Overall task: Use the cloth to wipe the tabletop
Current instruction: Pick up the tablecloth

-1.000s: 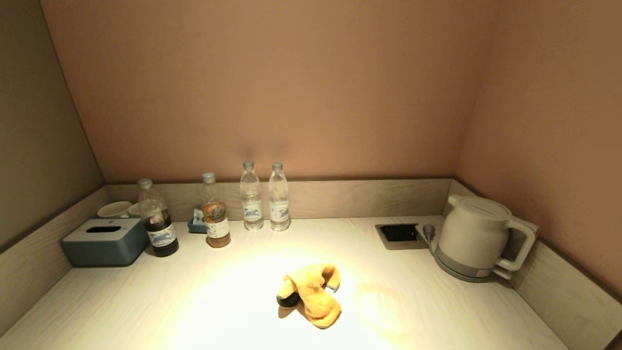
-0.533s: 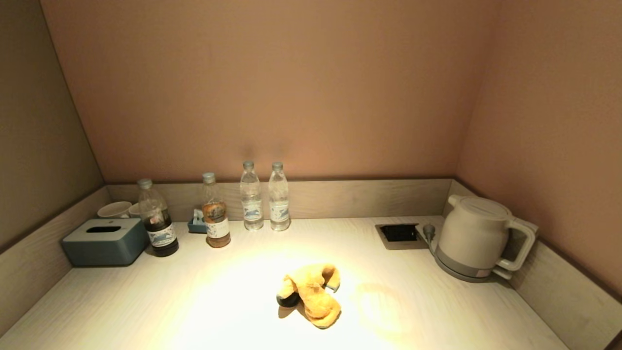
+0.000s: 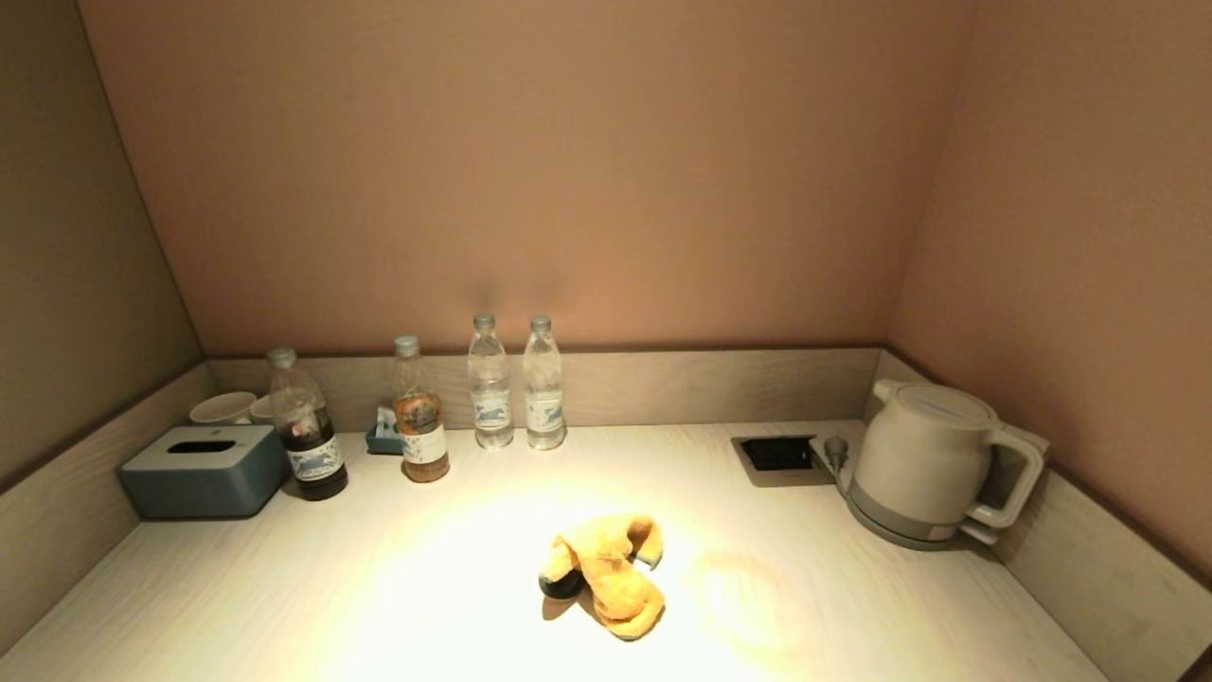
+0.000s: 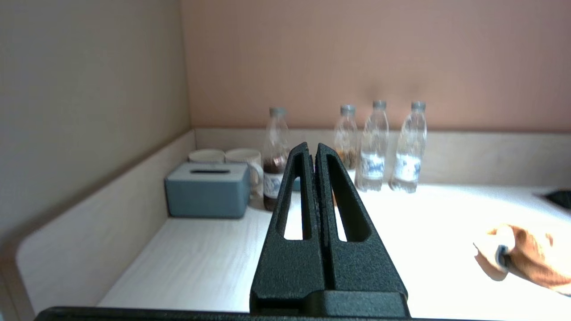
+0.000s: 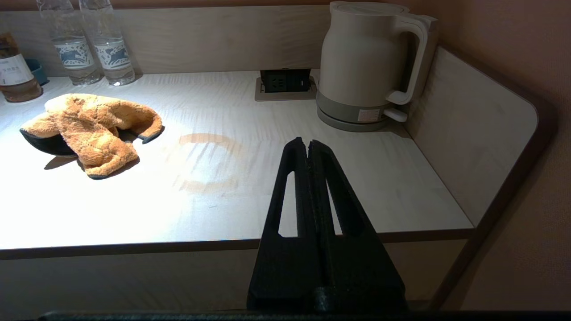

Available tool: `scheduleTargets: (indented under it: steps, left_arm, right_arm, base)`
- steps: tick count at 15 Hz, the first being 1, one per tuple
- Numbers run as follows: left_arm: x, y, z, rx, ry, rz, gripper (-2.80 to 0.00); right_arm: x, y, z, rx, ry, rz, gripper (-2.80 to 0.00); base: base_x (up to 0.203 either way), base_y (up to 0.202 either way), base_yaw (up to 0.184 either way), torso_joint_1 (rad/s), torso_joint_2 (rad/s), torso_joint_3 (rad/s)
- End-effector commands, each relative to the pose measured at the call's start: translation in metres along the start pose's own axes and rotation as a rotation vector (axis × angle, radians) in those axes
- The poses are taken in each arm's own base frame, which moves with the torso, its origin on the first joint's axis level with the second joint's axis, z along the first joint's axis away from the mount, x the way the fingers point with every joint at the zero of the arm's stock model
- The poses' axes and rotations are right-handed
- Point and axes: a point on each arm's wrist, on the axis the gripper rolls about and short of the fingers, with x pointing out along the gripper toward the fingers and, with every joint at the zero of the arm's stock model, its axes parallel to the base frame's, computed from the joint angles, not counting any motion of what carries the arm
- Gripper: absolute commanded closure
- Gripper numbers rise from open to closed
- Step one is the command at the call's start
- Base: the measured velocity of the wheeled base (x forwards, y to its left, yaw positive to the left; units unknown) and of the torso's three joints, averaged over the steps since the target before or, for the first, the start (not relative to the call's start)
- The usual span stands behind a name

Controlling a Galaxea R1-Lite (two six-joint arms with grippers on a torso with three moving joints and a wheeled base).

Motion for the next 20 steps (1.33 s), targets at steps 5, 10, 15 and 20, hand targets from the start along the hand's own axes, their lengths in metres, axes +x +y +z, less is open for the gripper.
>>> scheduleTargets:
  steps: [5, 10, 15, 20]
  left_arm:
    - [0.001, -0.001, -0.017, -0.005, 0.087, -0.034, 0.0]
    - [-0.002, -0.001, -0.033, -0.005, 0.248, -0.048, 0.0]
    - [-0.003, -0.001, -0.036, -0.004, 0.274, -0.039, 0.0]
    - [-0.004, 0.0, -0.041, -0.002, 0.325, -0.031, 0.0]
  right_arm:
    - [0.0, 0.0, 0.0, 0.0, -0.001, -0.001, 0.0]
    - [0.0, 0.0, 0.0, 0.0, -0.001, 0.001, 0.0]
    - [0.0, 0.0, 0.0, 0.0, -0.001, 0.001, 0.0]
    - [0.0, 0.0, 0.0, 0.0, -0.001, 0.001, 0.0]
  base:
    - [0.0, 0.0, 0.0, 0.0, 0.0, 0.0]
    - [0.0, 0.0, 0.0, 0.0, 0.0, 0.0]
    - [0.0, 0.0, 0.0, 0.0, 0.0, 0.0]
    - [0.0, 0.0, 0.0, 0.0, 0.0, 0.0]
